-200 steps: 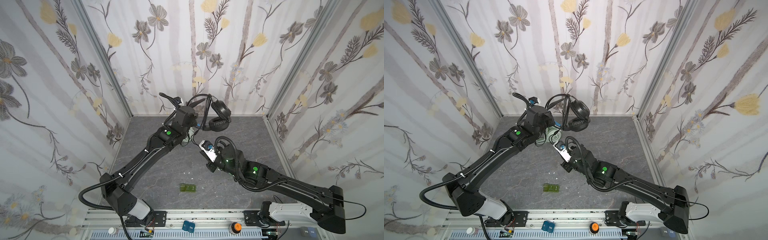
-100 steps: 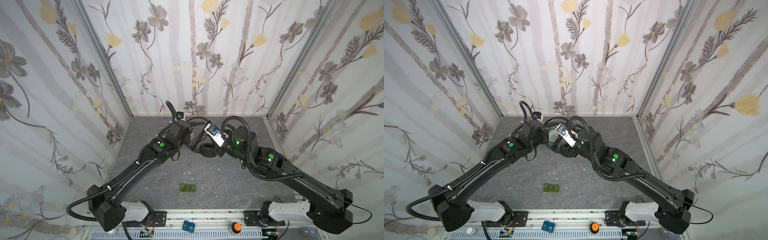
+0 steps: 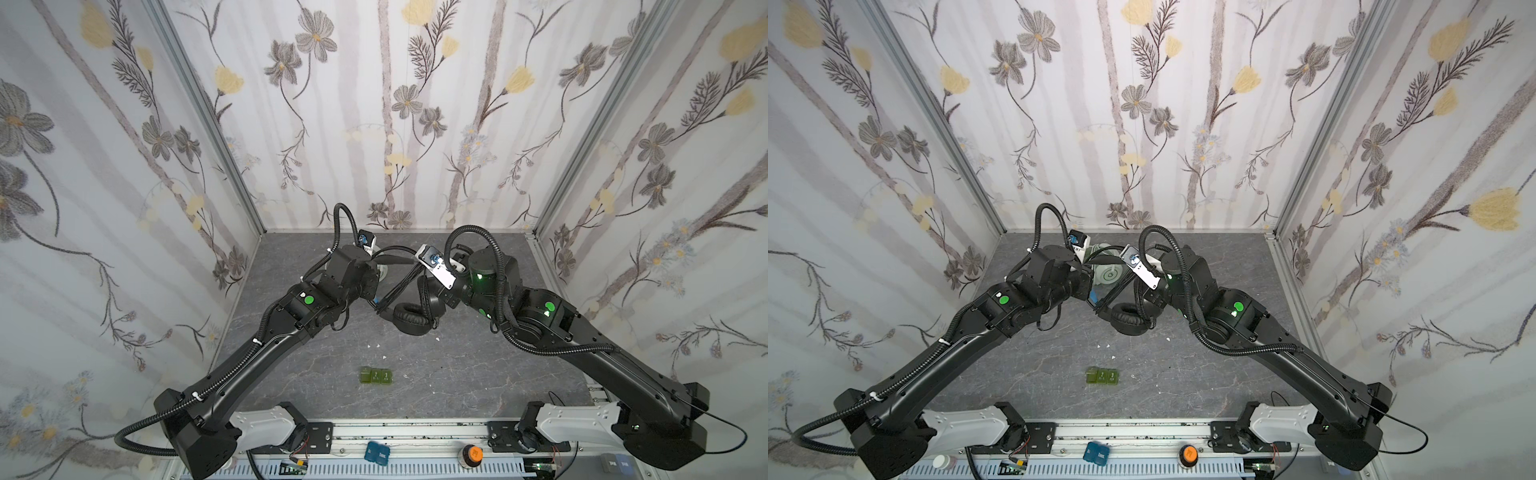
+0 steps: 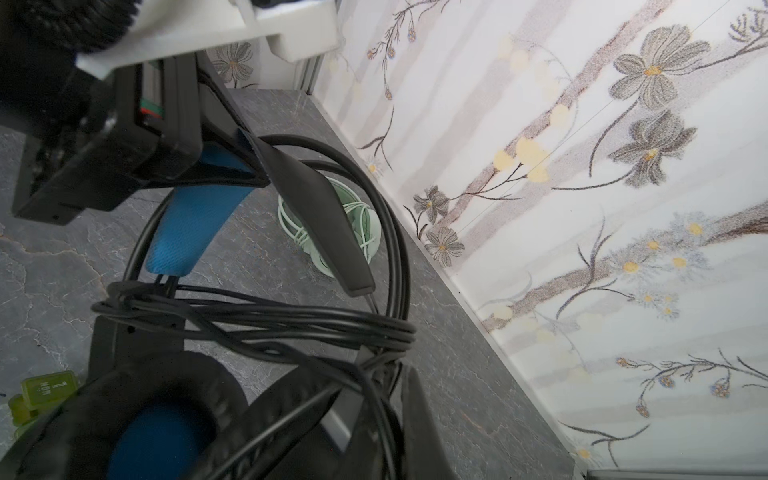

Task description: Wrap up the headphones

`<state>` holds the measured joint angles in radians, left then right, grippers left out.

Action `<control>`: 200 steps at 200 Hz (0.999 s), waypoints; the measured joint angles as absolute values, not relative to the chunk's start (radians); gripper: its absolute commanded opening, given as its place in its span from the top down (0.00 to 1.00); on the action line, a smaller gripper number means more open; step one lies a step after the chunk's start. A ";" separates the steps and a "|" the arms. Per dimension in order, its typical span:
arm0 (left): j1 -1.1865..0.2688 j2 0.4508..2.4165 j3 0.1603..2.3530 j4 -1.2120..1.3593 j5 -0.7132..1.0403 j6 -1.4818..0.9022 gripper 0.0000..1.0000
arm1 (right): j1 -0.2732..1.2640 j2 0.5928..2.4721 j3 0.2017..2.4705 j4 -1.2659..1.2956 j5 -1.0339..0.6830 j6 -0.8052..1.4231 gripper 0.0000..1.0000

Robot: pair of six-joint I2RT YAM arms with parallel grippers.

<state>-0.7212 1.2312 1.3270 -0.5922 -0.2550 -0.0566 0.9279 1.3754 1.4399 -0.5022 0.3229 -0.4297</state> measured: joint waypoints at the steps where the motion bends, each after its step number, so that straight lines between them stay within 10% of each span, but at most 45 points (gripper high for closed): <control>1: -0.721 1.231 1.328 -0.594 -0.252 -0.055 1.00 | 0.927 1.375 1.440 -0.503 0.323 -0.431 1.00; 200: -0.736 1.271 1.441 -0.728 -0.074 0.039 1.00 | 0.732 1.165 1.076 -0.340 0.013 -0.388 0.99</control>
<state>-0.7361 1.2705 1.4410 -0.7284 -0.0742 0.0391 0.7319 1.1652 1.0756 -0.3401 0.0132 -0.3878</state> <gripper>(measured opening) 0.060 0.087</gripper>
